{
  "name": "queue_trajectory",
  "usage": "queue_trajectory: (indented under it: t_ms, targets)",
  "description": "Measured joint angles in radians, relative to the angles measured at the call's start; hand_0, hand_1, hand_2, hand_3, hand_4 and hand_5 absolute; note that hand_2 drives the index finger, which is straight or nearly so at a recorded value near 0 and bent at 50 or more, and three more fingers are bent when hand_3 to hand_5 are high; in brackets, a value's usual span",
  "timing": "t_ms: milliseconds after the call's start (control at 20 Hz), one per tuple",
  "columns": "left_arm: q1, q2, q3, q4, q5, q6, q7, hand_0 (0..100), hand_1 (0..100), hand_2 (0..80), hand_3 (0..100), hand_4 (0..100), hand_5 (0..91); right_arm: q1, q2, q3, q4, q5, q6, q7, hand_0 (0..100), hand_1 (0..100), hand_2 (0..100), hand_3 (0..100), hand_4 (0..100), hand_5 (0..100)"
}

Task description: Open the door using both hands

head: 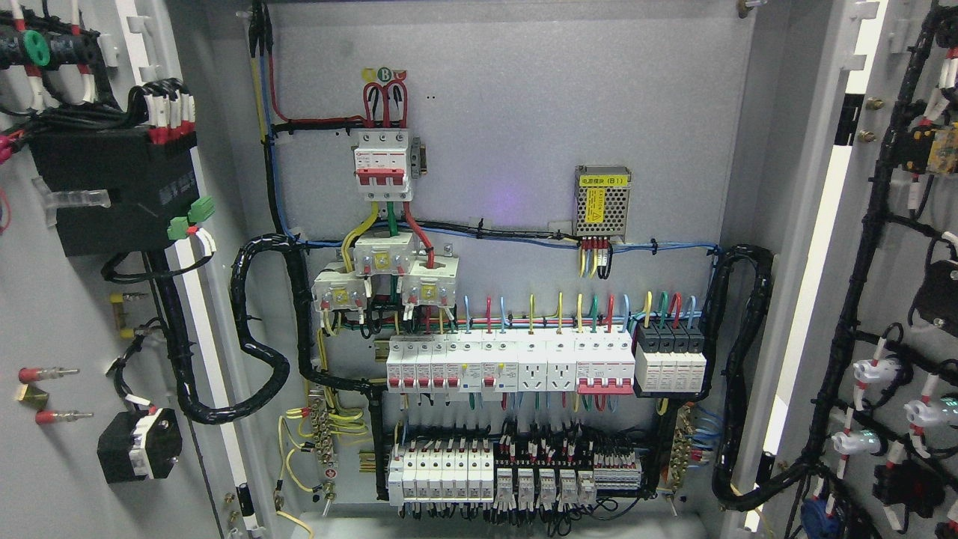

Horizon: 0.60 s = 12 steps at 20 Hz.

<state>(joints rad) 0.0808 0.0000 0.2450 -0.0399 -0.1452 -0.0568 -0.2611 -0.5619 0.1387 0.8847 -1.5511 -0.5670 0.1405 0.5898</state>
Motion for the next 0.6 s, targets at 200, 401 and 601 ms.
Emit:
queue_trajectory:
  t_ms: [200, 401, 601]
  targets:
    - [-0.004, 0.000, -0.001, 0.001, -0.002, 0.000, -0.002, 0, 0, 0.0, 0, 3, 0.0, 0.014, -0.009, -0.029, 0.003, 0.001, -0.006, -0.025, 11, 0, 0, 0, 0, 0]
    - [0.000, -0.005, -0.027, -0.024, -0.003, -0.004, -0.003, 0, 0, 0.0, 0, 3, 0.0, 0.037, -0.035, -0.063, 0.006, 0.001, -0.022, -0.040, 11, 0, 0, 0, 0, 0]
    - [0.053, -0.010, -0.072, -0.127, 0.002, -0.009, -0.004, 0, 0, 0.0, 0, 3, 0.0, 0.065, -0.066, -0.101, 0.007, 0.002, -0.049, -0.049, 11, 0, 0, 0, 0, 0]
